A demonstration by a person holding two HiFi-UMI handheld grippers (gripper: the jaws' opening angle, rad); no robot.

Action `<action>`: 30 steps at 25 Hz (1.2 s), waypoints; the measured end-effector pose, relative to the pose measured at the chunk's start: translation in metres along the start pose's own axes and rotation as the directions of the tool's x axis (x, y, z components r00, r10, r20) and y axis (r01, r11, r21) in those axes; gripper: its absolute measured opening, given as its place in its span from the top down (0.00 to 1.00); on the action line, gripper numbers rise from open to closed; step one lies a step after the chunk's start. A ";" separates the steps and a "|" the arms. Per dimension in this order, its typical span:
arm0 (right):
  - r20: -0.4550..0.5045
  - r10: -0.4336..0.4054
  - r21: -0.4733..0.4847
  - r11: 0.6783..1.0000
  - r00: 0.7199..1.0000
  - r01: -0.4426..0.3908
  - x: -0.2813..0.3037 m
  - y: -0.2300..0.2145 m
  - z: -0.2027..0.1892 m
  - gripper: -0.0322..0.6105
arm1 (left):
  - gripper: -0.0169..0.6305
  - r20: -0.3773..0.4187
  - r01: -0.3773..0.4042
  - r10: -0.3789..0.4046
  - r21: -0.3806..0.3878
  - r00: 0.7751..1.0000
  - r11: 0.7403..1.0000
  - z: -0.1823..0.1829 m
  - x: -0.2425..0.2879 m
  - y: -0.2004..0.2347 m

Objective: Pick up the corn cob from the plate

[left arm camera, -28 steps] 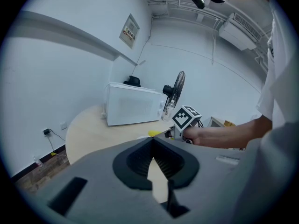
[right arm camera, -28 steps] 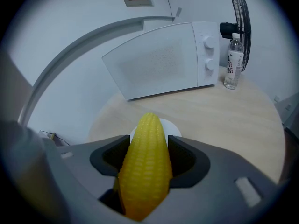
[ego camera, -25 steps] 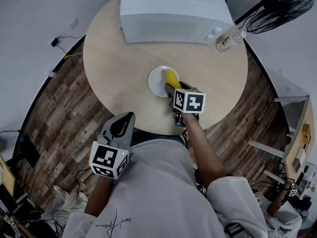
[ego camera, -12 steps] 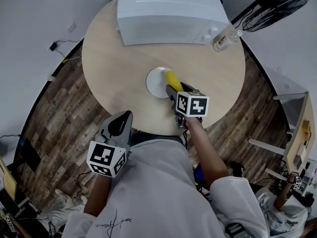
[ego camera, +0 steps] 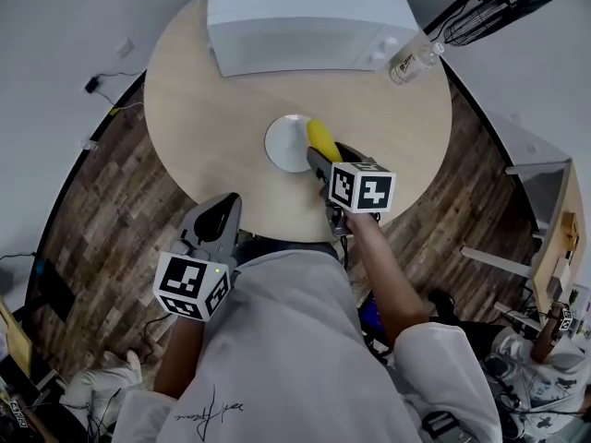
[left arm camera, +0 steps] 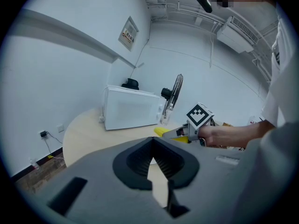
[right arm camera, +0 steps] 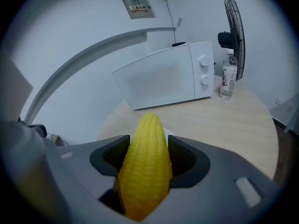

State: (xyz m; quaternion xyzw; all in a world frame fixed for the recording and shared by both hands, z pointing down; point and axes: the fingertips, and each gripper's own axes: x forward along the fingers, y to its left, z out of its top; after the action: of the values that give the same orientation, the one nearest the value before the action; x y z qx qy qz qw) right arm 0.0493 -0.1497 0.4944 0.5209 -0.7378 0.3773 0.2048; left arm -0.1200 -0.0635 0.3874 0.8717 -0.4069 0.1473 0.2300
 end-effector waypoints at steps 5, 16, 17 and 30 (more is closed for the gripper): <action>0.025 0.015 -0.009 1.000 1.000 -0.015 -0.013 0.004 0.005 0.53 | 0.99 0.002 -0.006 0.006 -0.007 1.000 1.000 -0.001 -0.002 -0.002; 0.072 0.046 -0.027 0.999 0.996 -0.044 -0.037 0.006 0.014 0.53 | 0.99 0.017 -0.010 0.010 -0.011 1.000 1.000 -0.002 -0.001 -0.009; 0.075 0.048 -0.026 0.999 0.996 -0.046 -0.039 0.006 0.014 0.53 | 0.99 0.017 -0.009 0.009 -0.012 1.000 1.000 -0.003 0.000 -0.010; 0.134 0.036 -0.015 0.999 0.990 -0.034 -0.069 -0.005 0.023 0.53 | 0.99 0.012 0.001 -0.001 -0.005 1.000 1.000 -0.001 0.008 -0.015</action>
State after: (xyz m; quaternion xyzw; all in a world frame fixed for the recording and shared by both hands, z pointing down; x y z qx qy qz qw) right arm 0.0819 -0.1260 0.4341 0.5307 -0.7613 0.3403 0.1512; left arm -0.1040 -0.0596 0.3874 0.8721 -0.4083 0.1408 0.2300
